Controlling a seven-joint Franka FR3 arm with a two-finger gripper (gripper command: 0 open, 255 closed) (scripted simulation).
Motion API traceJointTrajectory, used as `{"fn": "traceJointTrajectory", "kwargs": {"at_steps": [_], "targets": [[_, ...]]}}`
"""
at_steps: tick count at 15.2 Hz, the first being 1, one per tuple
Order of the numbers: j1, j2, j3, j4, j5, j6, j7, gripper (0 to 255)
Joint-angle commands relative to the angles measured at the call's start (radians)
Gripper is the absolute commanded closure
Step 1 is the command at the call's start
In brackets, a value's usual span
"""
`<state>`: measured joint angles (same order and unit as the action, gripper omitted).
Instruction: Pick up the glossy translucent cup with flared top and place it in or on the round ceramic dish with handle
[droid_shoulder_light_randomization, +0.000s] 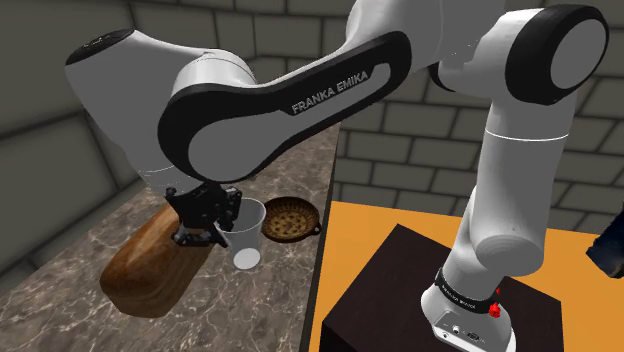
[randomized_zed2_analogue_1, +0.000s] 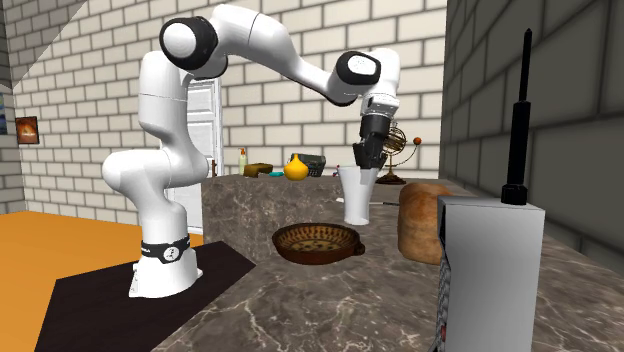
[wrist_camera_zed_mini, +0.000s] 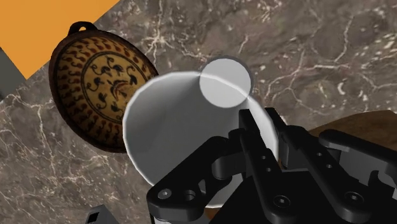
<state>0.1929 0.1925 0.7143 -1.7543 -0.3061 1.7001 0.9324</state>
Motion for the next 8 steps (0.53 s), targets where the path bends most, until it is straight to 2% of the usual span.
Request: {"fn": "traceJointTrajectory", "kwargs": {"at_steps": [1,8], "targets": [[0.0,-0.004,0.001,0.021,0.004,-0.023,-0.006,255],[0.005,-0.013,0.005,0.105,0.012,-0.112,-0.026,255]]}}
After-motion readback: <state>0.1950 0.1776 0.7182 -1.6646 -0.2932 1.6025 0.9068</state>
